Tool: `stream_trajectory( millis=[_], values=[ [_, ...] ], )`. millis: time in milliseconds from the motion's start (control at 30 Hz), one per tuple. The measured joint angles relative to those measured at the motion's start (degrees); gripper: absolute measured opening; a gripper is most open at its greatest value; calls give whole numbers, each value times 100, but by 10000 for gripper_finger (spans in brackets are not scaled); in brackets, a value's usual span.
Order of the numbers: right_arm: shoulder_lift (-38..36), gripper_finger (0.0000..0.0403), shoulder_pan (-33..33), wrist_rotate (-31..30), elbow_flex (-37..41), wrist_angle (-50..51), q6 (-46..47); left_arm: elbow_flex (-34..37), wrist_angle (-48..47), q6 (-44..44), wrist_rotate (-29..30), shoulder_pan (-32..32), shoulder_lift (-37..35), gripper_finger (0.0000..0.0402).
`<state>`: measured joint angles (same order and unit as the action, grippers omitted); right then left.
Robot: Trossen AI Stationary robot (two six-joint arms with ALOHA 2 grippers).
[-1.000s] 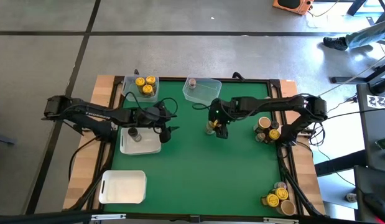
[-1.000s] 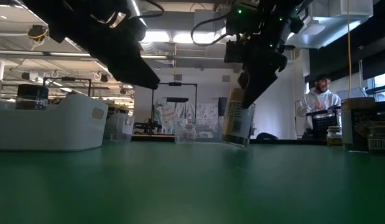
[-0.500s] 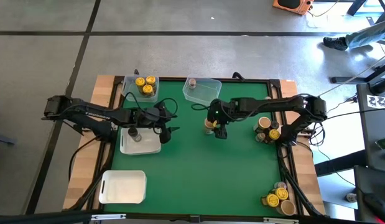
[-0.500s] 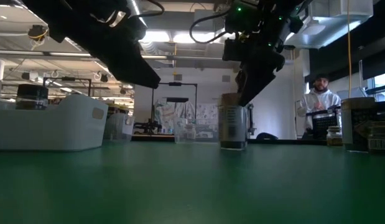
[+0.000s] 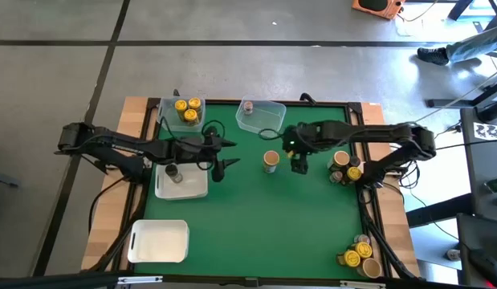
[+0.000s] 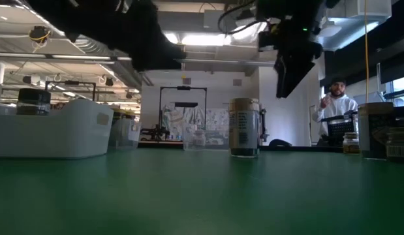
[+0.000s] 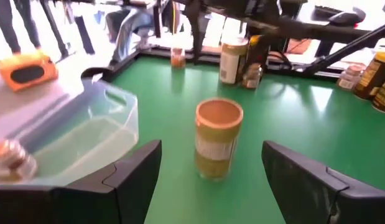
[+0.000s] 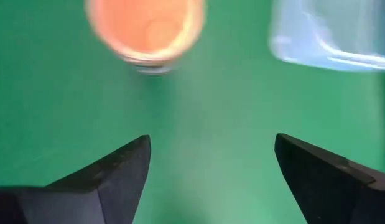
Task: Sort spices by type
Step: Put the gold seasoning bottle into the bottom white bin
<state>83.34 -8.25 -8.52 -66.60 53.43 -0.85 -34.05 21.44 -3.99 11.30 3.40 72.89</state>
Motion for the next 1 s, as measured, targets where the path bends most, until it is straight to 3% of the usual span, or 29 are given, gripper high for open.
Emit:
stream_trajectory(
  millis=[267, 500, 667, 1000],
  values=[
    [-832, 340, 2, 90, 1411, -1249, 327, -988, 97, 632, -627, 142, 995, 282],
    [-895, 340, -1, 101, 2457, -2443, 553, -2713, -1725, 908, -934, 358, 2144, 335],
    [-895, 340, 0, 5, 2805, -2870, 708, -3723, -2729, 859, -930, 316, 2700, 349],
    [-895, 340, 0, -4, 3220, -3727, 726, -3855, -2644, 675, -924, 293, 2837, 350]
  ],
)
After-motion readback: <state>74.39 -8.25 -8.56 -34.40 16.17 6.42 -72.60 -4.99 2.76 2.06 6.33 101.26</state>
